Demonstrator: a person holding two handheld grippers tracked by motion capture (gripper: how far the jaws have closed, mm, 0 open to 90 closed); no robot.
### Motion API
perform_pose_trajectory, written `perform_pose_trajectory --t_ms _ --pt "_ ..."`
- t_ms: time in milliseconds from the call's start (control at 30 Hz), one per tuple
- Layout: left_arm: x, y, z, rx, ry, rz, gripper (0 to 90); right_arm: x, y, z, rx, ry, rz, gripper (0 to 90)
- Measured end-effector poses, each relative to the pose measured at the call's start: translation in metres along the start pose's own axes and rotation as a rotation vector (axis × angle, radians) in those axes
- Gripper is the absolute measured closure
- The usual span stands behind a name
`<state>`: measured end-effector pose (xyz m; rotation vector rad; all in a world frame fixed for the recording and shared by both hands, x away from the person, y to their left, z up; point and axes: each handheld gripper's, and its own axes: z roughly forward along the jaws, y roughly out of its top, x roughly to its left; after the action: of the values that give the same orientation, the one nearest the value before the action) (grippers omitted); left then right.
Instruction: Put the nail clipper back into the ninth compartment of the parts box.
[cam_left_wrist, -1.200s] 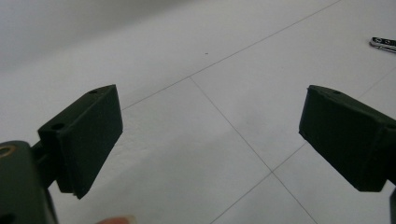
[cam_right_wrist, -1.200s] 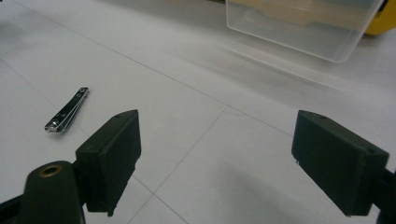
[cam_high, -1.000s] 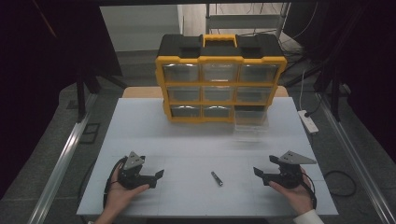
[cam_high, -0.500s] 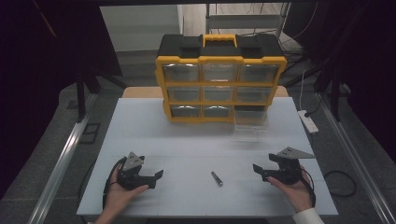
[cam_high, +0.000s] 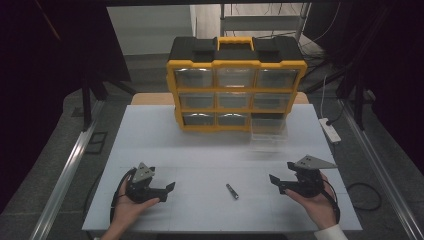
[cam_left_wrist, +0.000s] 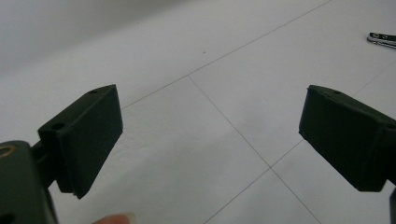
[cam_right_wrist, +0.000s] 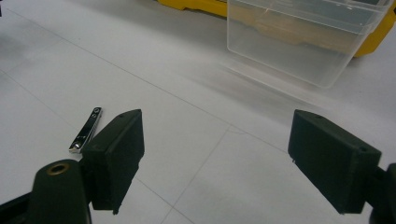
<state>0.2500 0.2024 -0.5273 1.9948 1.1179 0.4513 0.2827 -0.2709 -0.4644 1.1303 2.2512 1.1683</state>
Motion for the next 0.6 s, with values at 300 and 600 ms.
perform_pose_trajectory --t_ms 300,600 --pt "0.001 -0.002 0.001 0.011 0.000 -0.003 7.0 0.015 0.011 0.005 0.047 -0.003 -0.013 19.3" --pt "0.001 -0.003 0.003 0.024 0.005 0.007 7.1 0.027 0.023 0.007 0.078 0.009 -0.029 18.9"
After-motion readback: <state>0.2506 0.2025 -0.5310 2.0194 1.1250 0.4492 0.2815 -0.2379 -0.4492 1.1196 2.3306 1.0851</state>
